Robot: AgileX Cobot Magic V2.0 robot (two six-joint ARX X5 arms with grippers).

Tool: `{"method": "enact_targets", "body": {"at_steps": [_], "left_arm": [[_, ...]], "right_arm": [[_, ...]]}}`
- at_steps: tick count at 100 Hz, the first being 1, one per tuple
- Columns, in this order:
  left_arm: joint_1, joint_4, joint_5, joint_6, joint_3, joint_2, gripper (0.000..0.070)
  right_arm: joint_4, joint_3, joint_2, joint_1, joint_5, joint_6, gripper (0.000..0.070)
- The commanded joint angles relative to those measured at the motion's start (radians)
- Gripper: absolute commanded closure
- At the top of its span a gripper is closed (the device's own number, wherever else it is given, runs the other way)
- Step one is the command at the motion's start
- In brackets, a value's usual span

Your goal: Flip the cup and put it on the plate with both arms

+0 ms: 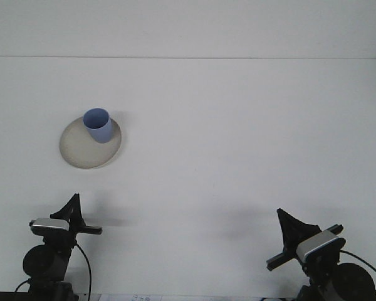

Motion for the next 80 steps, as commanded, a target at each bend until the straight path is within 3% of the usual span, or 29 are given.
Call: {"method": "enact_targets", "body": {"at_steps": [1,8,16,28,37,49,58,80], "left_arm": [[0.0,0.01,-0.005,0.004,-0.019,-0.002,0.0687],[0.0,0.01,-0.005,0.004,-0.019,-0.002,0.0687],[0.0,0.01,-0.005,0.004,-0.019,-0.002,0.0687],[0.0,0.01,-0.005,0.004,-0.019,-0.002,0.0687],[0.0,0.01,-0.005,0.004,-0.019,-0.002,0.0687],[0.0,0.01,-0.005,0.004,-0.019,-0.002,0.0687],[0.0,0.01,-0.005,0.004,-0.019,-0.002,0.0687],[0.0,0.01,-0.005,0.004,-0.019,-0.002,0.0687]], "right_arm": [[0.014,0.002,0.002,0.011,0.003,-0.003,0.0698],[0.015,0.002,0.002,0.005,0.003,-0.01,0.0698],[0.013,0.0,0.002,-0.066,-0.004,-0.078,0.0698],[0.065,-0.061,-0.008,-0.288,-0.099,-0.103,0.0698],[0.171,-0.158,-0.036,-0.491,-0.215,-0.123,0.0698],[0.304,-0.296,-0.09,-0.74,-0.469,-0.109,0.0698],[0.369,-0.377,-0.129,-0.856,-0.568,-0.099,0.0698],[0.422,-0.495,-0.193,-0.911,-0.55,-0.113,0.0698]]}}
